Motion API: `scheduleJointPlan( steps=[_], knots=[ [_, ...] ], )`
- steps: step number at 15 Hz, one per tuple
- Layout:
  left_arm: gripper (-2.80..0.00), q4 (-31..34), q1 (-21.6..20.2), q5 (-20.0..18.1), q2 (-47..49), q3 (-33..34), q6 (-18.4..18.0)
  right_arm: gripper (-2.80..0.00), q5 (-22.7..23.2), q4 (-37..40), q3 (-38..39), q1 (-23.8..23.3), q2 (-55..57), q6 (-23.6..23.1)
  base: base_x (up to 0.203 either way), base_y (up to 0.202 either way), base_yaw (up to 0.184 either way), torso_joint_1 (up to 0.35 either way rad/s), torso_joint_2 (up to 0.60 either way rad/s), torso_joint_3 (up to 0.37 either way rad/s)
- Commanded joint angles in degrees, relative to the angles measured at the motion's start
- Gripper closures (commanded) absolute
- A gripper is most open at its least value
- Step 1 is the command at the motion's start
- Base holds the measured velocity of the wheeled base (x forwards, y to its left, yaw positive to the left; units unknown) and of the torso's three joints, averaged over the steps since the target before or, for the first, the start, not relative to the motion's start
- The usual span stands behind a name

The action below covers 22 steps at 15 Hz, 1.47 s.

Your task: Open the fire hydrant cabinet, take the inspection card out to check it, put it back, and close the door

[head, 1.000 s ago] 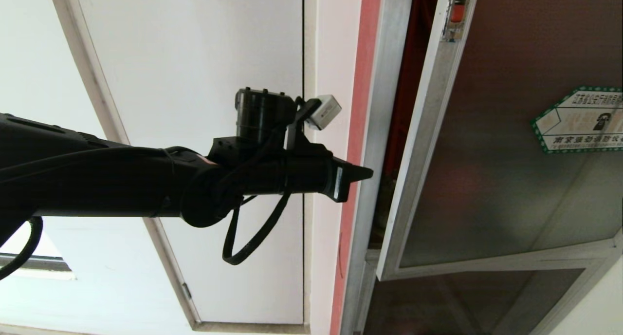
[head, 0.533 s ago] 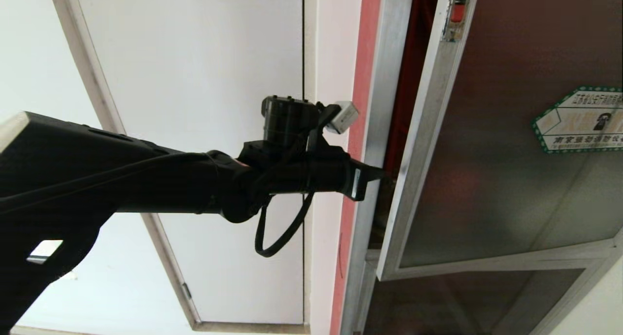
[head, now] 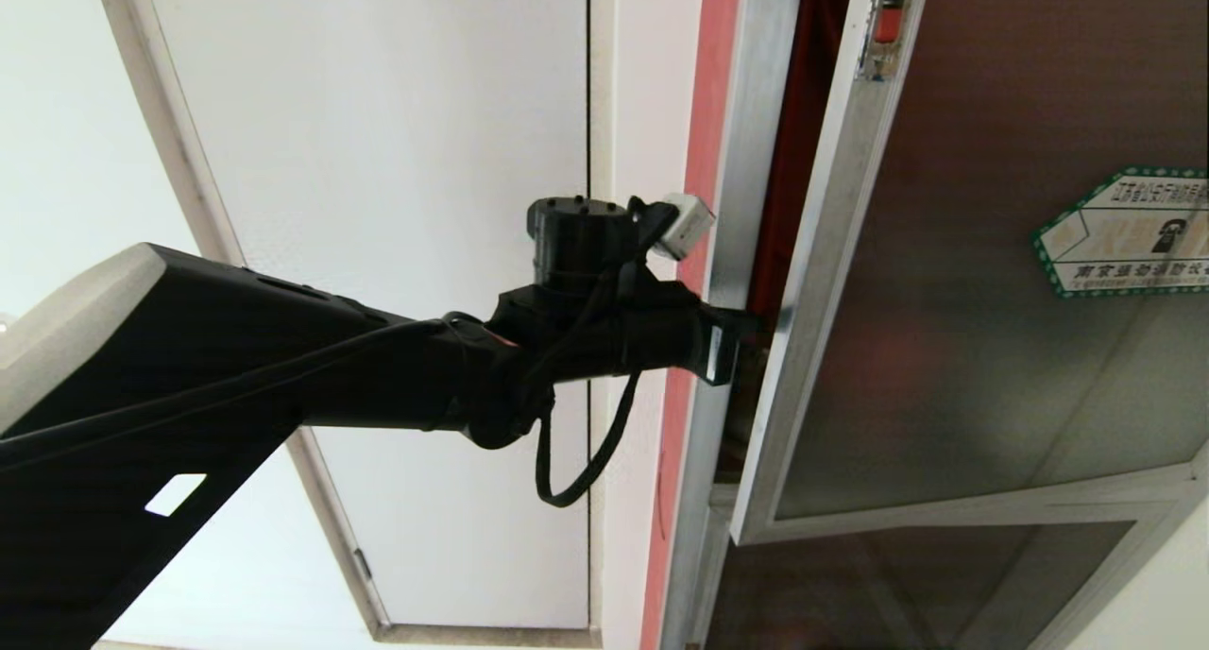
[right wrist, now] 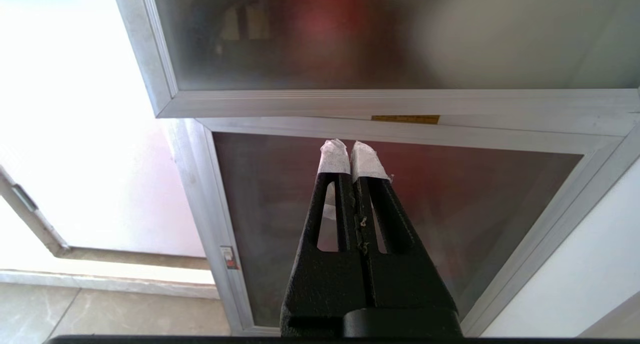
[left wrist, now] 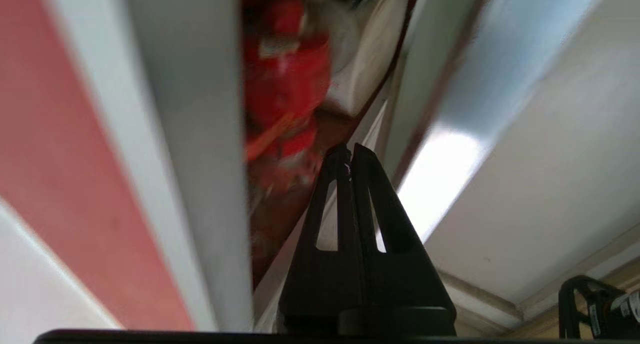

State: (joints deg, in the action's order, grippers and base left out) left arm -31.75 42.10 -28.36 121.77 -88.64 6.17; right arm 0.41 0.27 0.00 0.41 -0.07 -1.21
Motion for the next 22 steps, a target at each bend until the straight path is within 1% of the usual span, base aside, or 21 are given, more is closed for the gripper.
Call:
scheduleJointPlan(
  steps=[1, 5, 9, 16, 17, 22],
  knots=[
    [0.00, -2.20, 0.92, -0.12, -0.08, 0.22, 0.16, 0.00, 0.02, 0.00, -0.09, 0.02, -0.01, -0.02, 0.000, 0.000, 0.000, 0.000, 0.00, 0.000],
    [0.00, -2.27, 2.81, 0.76, -0.92, 0.75, 0.16, 0.00, 0.02, 0.00, 0.00, 0.02, -0.01, -0.02, 0.000, 0.000, 0.000, 0.000, 0.00, 0.000],
    [0.00, -2.27, 4.91, 0.94, -2.77, 2.65, 0.25, 0.00, 0.01, 0.00, 0.00, 0.02, -0.01, -0.02, 0.000, 0.000, 0.000, 0.000, 0.00, 0.000],
    [0.00, -2.36, 8.95, 0.63, -8.99, 10.44, 0.16, 0.00, -0.06, 0.00, 0.00, 0.02, -0.01, -0.02, 0.000, 0.000, 0.000, 0.000, 0.00, 0.000],
    [0.00, -2.36, 10.13, 0.60, -10.01, 11.75, 0.16, 0.00, -0.06, 0.00, 0.00, 0.02, -0.01, -0.02, 0.000, 0.000, 0.000, 0.000, 0.00, 0.000],
    [0.00, -2.36, 15.36, 0.67, -11.72, 14.17, -0.10, 0.00, 0.02, 0.00, 0.00, 0.02, -0.01, -0.02, 0.000, 0.000, 0.000, 0.000, 0.00, 0.000]
  ],
)
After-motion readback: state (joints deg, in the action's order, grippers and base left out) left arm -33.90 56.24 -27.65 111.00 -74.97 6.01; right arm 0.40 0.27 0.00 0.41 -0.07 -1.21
